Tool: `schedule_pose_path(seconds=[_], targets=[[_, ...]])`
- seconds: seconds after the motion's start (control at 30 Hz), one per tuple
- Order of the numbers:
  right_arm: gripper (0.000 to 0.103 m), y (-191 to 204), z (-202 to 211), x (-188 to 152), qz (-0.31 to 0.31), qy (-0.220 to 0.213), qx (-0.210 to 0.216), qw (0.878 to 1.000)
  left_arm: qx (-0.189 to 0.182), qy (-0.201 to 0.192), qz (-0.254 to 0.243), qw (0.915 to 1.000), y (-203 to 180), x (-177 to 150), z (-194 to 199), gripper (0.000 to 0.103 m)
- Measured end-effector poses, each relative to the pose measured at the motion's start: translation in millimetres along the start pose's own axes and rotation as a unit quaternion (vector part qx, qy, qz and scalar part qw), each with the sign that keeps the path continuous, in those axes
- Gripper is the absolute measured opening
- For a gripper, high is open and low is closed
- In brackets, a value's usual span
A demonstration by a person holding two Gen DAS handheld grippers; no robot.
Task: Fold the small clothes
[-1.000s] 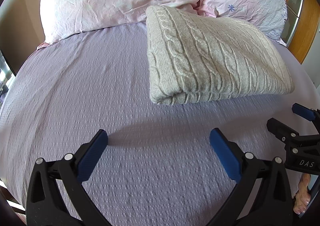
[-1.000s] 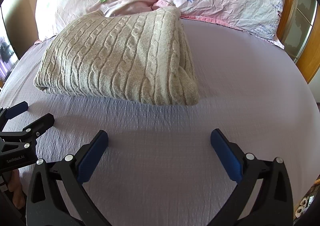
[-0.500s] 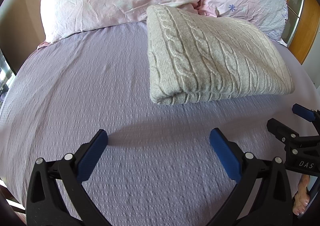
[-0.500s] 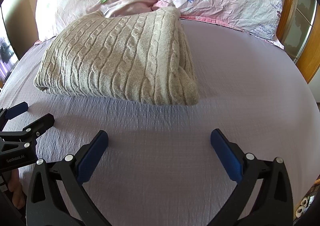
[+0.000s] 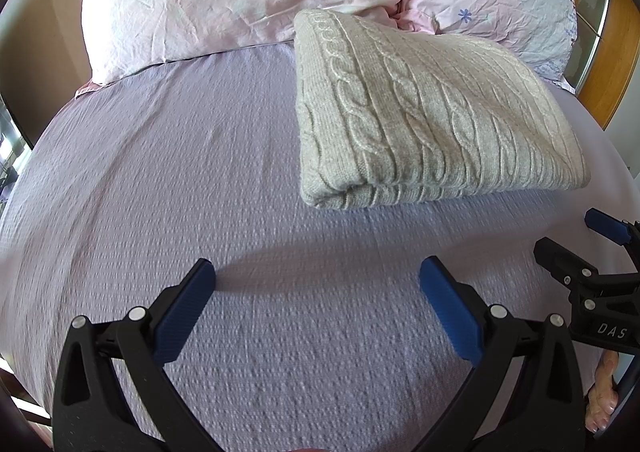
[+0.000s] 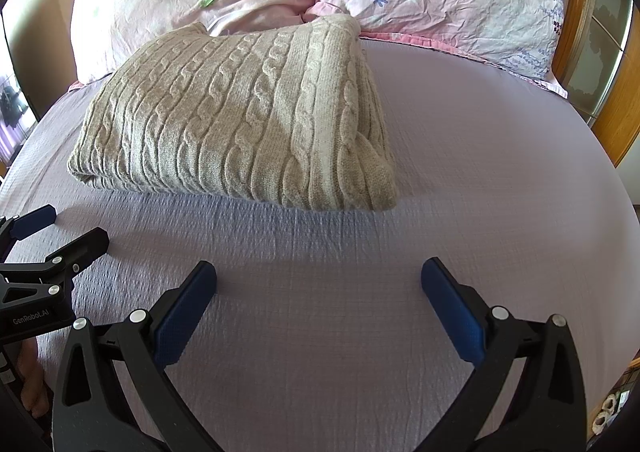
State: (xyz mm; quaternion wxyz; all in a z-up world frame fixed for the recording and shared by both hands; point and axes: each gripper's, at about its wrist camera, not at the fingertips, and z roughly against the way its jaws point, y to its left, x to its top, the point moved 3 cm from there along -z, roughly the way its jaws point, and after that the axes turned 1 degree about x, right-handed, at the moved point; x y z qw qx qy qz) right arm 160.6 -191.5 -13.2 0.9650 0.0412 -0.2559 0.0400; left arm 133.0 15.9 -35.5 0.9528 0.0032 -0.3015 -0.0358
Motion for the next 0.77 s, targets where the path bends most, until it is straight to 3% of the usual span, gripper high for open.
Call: schedule_pose_path(seconds=[0.77], targets=[[0.102,0.4,-0.4,0.1,0.0,-0.001,0.0,1.0,0.003,-0.01,0.003,0.9999,-0.4,-1.9,2.4,0.101]])
